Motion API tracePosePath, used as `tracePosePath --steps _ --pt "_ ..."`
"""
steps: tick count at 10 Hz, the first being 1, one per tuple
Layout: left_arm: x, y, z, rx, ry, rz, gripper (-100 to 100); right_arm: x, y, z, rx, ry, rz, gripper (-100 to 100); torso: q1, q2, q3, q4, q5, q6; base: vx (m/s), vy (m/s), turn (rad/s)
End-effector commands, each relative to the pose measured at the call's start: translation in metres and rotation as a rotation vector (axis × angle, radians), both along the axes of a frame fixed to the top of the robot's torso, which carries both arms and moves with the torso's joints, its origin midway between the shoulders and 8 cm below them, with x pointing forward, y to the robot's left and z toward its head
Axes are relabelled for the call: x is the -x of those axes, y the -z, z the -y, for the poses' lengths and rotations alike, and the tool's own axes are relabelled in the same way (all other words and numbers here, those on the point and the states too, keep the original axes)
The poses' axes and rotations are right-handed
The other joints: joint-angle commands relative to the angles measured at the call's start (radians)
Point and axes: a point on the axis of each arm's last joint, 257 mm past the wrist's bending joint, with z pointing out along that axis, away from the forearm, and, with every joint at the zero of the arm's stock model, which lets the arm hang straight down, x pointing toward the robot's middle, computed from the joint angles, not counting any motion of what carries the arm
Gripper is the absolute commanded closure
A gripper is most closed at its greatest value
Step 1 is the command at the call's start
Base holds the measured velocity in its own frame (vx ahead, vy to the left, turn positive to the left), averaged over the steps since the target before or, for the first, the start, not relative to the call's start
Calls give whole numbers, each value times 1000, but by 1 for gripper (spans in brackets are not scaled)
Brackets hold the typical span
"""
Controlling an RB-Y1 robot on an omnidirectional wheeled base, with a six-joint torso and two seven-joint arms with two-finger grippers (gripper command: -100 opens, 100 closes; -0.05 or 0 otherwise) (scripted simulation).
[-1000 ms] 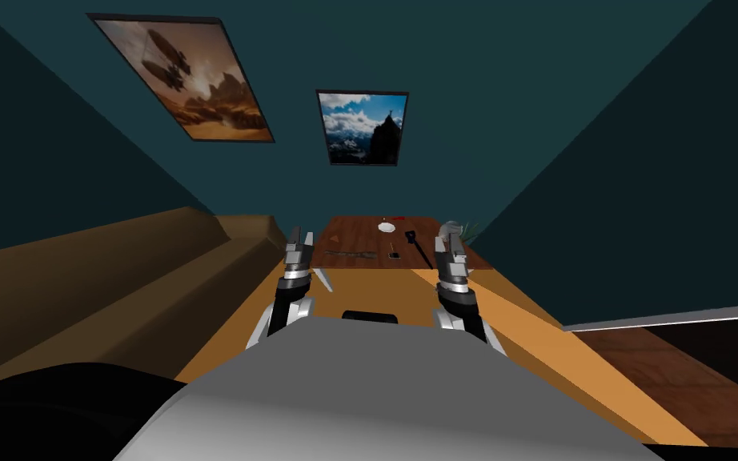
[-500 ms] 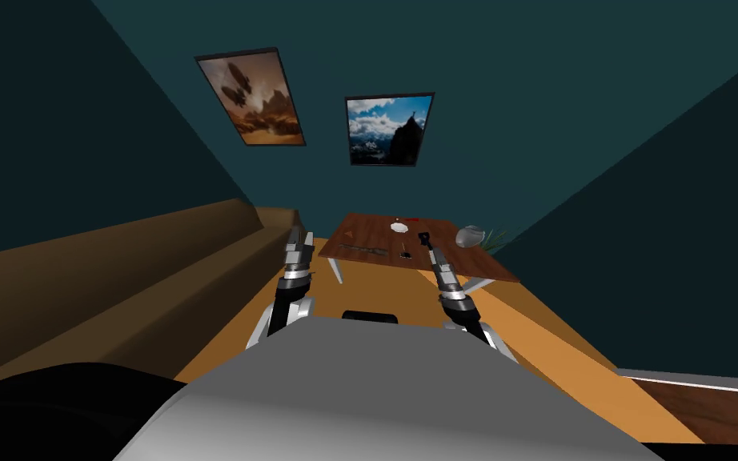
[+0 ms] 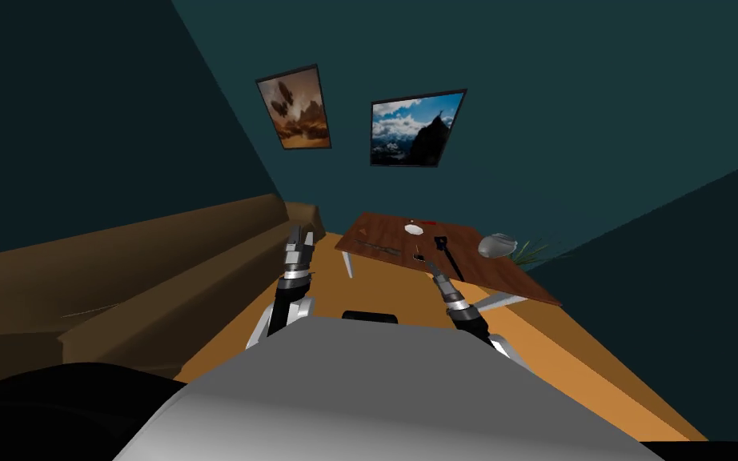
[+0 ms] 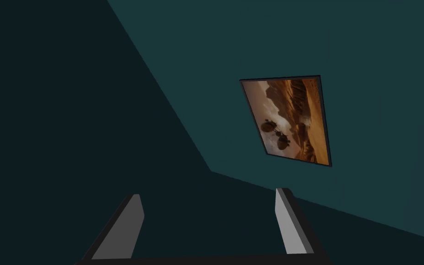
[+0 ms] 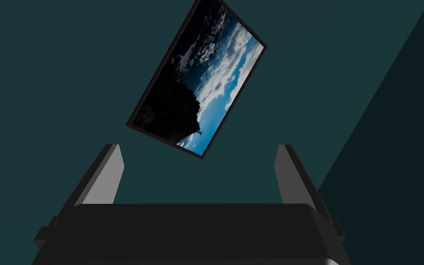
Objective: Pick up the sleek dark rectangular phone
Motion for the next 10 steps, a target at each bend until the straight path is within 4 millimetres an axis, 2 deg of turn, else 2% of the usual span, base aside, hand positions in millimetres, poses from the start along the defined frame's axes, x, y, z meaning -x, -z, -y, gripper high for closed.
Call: tracePosePath --steps 1,3,4,5,6,8,9,10 --pt "0 0 0 0 0 0 0 5 22 7 40 5 -48 -100 0 0 0 0 0 0 -41 43 163" --pt "0 0 0 0 0 0 0 20 71 29 168 4 -164 -100 -1 -1 -1 0 0 0 -47 51 354" --pt "0 0 0 0 0 0 0 22 77 32 176 5 -177 -100 -1 -1 -1 0 0 0 -34 35 168" --pt "0 0 0 0 0 0 0 32 100 44 245 -1 -234 -100 -2 -2 -1 0 0 1 -22 41 389" --pt "0 0 0 0 0 0 0 33 104 46 246 2 -243 -100 -2 -2 -1 0 0 0 -11 26 158" --pt "0 0 0 0 0 0 0 57 147 72 382 -14 -354 -100 -2 -3 -2 -1 -1 0 -9 40 342" --pt "0 0 0 0 0 0 0 61 154 78 389 -9 -373 -100 -2 -4 -2 -1 0 0 2 26 218" --pt "0 0 0 0 0 0 0 76 173 93 461 -23 -428 -100 -3 -4 -2 -1 0 1 7 26 362"
